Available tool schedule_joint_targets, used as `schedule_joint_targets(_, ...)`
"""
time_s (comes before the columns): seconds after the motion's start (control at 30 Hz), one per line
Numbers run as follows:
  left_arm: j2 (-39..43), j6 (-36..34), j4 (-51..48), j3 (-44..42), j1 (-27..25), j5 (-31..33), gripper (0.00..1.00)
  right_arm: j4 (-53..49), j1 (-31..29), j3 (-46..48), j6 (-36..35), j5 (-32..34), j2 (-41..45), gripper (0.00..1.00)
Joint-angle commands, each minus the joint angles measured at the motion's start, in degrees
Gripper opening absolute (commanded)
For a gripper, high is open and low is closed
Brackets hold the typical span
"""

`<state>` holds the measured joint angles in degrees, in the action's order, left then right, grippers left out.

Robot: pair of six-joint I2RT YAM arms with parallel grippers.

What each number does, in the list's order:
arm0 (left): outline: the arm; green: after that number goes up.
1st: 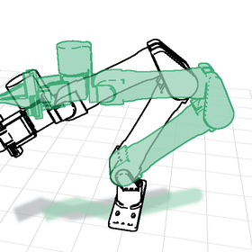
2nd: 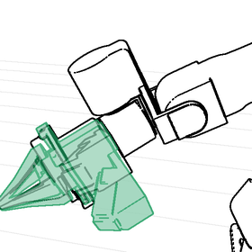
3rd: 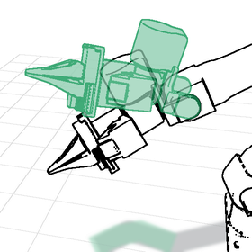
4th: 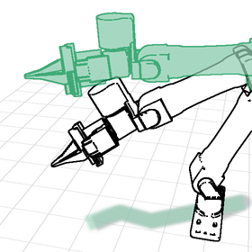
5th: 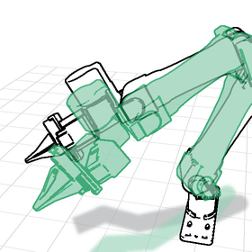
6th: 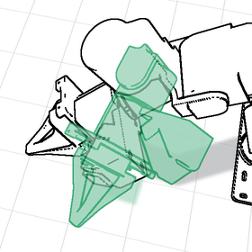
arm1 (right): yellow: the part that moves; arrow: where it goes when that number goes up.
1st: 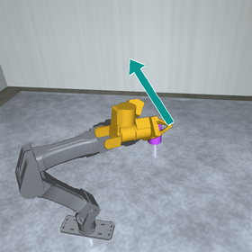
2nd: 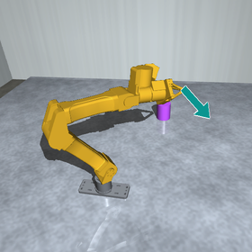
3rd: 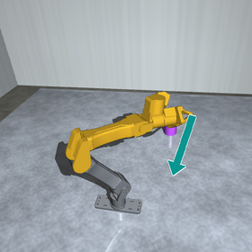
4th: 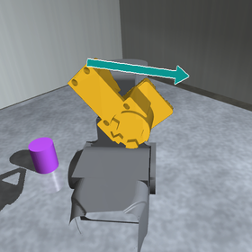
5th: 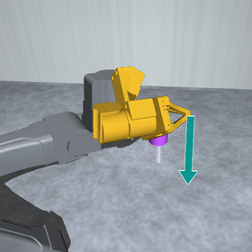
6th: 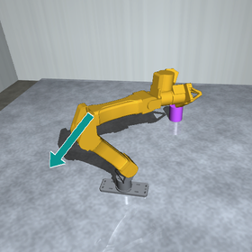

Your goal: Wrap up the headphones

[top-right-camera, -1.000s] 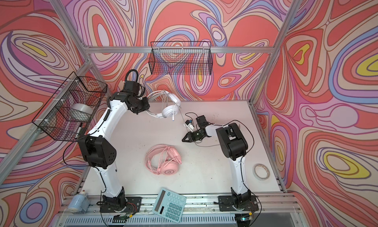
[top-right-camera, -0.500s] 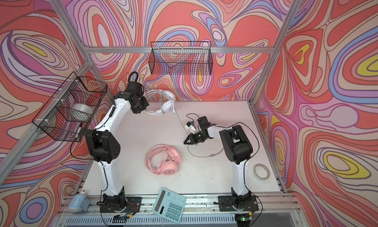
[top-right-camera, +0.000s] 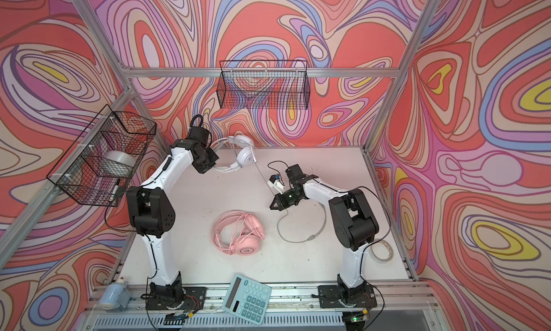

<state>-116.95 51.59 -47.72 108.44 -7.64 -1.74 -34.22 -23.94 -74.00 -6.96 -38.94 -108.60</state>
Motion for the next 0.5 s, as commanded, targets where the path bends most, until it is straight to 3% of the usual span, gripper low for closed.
schedule_joint_targets(0.0, 4.19, 6.02, 6.21, -1.90, 0.78, -4.65, 0.00, -6.22, -1.41, -2.78, -2.69, 3.73, 1.51, 0.00)
schedule_joint_targets(0.2, 6.49, 8.89, 8.64, -5.28, 1.55, -7.74, 0.00, -11.40, -4.60, -8.06, -4.45, 6.95, -0.66, 0.00)
schedule_joint_targets(0.47, 7.17, 10.99, 9.18, -6.86, 1.93, -5.16, 0.00, -15.18, -8.62, -10.34, -8.02, 8.66, 0.65, 0.00)
